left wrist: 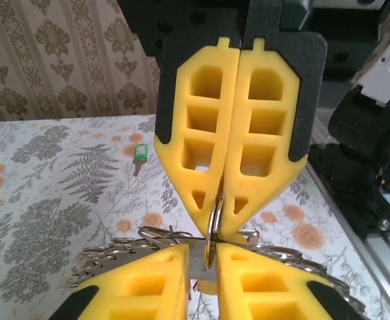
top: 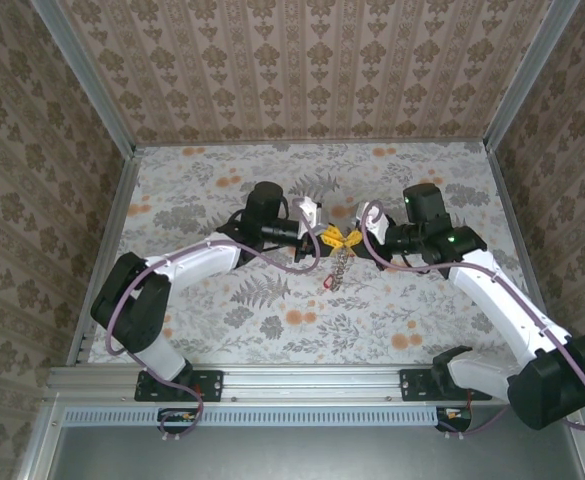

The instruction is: Put the keys on the keyring

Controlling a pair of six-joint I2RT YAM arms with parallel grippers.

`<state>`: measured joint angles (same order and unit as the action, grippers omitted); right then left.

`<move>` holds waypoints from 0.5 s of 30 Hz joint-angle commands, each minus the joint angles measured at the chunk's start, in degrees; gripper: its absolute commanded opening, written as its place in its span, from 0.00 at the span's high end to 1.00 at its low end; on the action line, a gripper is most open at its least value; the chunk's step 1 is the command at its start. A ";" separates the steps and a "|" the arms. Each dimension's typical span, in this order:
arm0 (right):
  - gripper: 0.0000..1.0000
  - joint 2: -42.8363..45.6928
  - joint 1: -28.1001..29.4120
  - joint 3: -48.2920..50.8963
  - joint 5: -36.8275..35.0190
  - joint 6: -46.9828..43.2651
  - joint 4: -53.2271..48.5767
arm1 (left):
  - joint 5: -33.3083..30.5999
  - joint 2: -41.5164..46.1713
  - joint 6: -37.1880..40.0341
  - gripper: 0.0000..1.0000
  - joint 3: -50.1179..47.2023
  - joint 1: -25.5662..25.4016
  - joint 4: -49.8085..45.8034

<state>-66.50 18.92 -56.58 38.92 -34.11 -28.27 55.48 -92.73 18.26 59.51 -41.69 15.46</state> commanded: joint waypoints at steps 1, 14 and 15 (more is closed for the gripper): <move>1.00 -0.72 1.34 -3.93 -0.26 -3.28 -5.78 | -3.08 1.83 8.21 0.80 3.58 -0.68 -10.99; 1.00 -4.90 5.99 -10.44 -8.83 -5.79 -15.11 | -5.65 1.37 12.06 0.87 6.15 -2.17 -16.08; 1.00 -5.19 6.17 -10.91 -9.52 -5.93 -15.77 | -5.75 1.47 12.05 0.89 6.15 -2.17 -16.09</move>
<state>-71.18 23.70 -64.23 29.52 -38.44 -40.99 51.35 -92.49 28.34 63.53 -43.48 0.75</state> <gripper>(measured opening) 0.060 0.119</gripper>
